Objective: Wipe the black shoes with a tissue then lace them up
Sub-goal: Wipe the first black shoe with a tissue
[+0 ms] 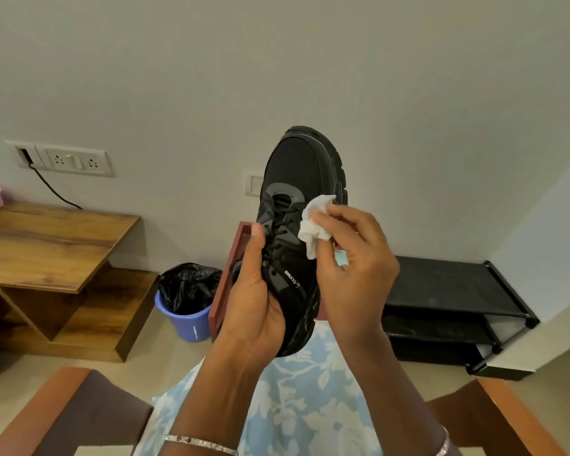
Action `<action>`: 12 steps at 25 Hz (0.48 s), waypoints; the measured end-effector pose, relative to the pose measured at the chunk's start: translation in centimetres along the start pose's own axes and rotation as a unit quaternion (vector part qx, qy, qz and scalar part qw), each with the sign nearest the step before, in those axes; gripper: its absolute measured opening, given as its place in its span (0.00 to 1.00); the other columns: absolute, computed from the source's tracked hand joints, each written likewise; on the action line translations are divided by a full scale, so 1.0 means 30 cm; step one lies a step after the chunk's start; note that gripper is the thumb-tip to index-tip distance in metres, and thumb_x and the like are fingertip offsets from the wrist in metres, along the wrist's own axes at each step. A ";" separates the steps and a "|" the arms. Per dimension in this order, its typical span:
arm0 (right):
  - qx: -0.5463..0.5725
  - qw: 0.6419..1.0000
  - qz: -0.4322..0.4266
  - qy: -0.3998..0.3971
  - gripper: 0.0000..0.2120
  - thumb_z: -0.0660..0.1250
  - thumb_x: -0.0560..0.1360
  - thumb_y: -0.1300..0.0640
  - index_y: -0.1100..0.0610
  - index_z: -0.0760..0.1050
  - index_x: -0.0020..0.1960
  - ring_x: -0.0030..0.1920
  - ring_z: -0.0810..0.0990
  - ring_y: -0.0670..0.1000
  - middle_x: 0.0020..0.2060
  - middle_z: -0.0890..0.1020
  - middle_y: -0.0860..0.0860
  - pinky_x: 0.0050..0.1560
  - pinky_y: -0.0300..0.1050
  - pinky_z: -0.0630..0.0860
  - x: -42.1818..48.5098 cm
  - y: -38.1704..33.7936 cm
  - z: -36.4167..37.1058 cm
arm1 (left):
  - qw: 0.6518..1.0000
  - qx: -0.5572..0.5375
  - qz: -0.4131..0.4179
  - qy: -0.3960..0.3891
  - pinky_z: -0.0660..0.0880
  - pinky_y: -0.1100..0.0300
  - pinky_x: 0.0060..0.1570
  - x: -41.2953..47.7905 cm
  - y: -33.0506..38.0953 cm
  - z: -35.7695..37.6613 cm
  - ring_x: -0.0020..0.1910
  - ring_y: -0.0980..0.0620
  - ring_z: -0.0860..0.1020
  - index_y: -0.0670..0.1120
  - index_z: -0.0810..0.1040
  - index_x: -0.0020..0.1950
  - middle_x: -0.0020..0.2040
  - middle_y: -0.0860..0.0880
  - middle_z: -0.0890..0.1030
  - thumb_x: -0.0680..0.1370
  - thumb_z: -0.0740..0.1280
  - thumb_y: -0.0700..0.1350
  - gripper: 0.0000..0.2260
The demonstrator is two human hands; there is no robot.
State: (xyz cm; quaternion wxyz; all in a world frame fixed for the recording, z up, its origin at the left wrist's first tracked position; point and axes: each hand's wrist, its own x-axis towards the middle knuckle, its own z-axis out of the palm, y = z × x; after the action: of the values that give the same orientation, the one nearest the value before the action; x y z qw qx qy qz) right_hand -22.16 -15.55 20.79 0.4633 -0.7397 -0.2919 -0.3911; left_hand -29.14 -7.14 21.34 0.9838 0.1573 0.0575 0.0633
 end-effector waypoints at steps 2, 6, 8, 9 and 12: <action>-0.017 0.999 -0.027 0.015 0.11 0.68 0.77 0.64 0.62 0.83 0.59 0.53 0.81 0.52 0.53 0.84 0.56 0.57 0.34 0.76 -0.030 -0.007 0.014 | 1.000 -0.016 0.001 0.003 0.71 0.54 0.70 0.020 0.001 0.005 0.67 0.46 0.78 0.40 0.75 0.71 0.68 0.40 0.78 0.81 0.64 0.56 0.25; -0.007 0.999 -0.019 -0.048 0.22 0.70 0.73 0.74 0.62 0.79 0.65 0.60 0.79 0.51 0.59 0.82 0.56 0.63 0.36 0.74 -0.205 -0.054 0.011 | 0.998 0.014 -0.001 0.062 0.78 0.57 0.61 0.045 0.032 -0.018 0.54 0.49 0.82 0.41 0.80 0.66 0.58 0.43 0.82 0.76 0.69 0.58 0.26; 0.009 0.997 -0.012 -0.079 0.21 0.72 0.74 0.71 0.61 0.78 0.66 0.63 0.78 0.51 0.61 0.81 0.56 0.66 0.36 0.73 -0.244 -0.067 0.004 | 0.997 0.006 -0.011 0.076 0.74 0.56 0.66 0.042 0.041 -0.023 0.53 0.49 0.81 0.42 0.82 0.63 0.55 0.43 0.83 0.75 0.70 0.59 0.25; 0.009 0.997 -0.015 -0.081 0.19 0.72 0.75 0.69 0.62 0.79 0.66 0.63 0.78 0.51 0.61 0.82 0.56 0.66 0.36 0.73 -0.235 -0.060 0.004 | 0.997 0.001 -0.007 0.081 0.73 0.55 0.67 0.038 0.041 -0.021 0.54 0.49 0.81 0.42 0.82 0.62 0.55 0.43 0.83 0.75 0.70 0.58 0.24; 0.001 0.999 -0.030 -0.039 0.13 0.71 0.77 0.67 0.64 0.81 0.61 0.57 0.81 0.53 0.56 0.84 0.57 0.63 0.36 0.74 -0.145 -0.022 0.024 | 0.998 -0.010 0.002 0.055 0.74 0.55 0.67 0.026 0.033 -0.012 0.60 0.47 0.82 0.39 0.80 0.65 0.62 0.40 0.82 0.78 0.67 0.55 0.24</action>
State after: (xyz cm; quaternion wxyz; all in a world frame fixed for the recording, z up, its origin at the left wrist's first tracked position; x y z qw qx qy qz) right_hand -24.75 -14.92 17.21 0.4406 -0.7446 -0.3323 -0.3757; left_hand -28.51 -5.99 21.24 0.9806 0.1435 0.1105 0.0745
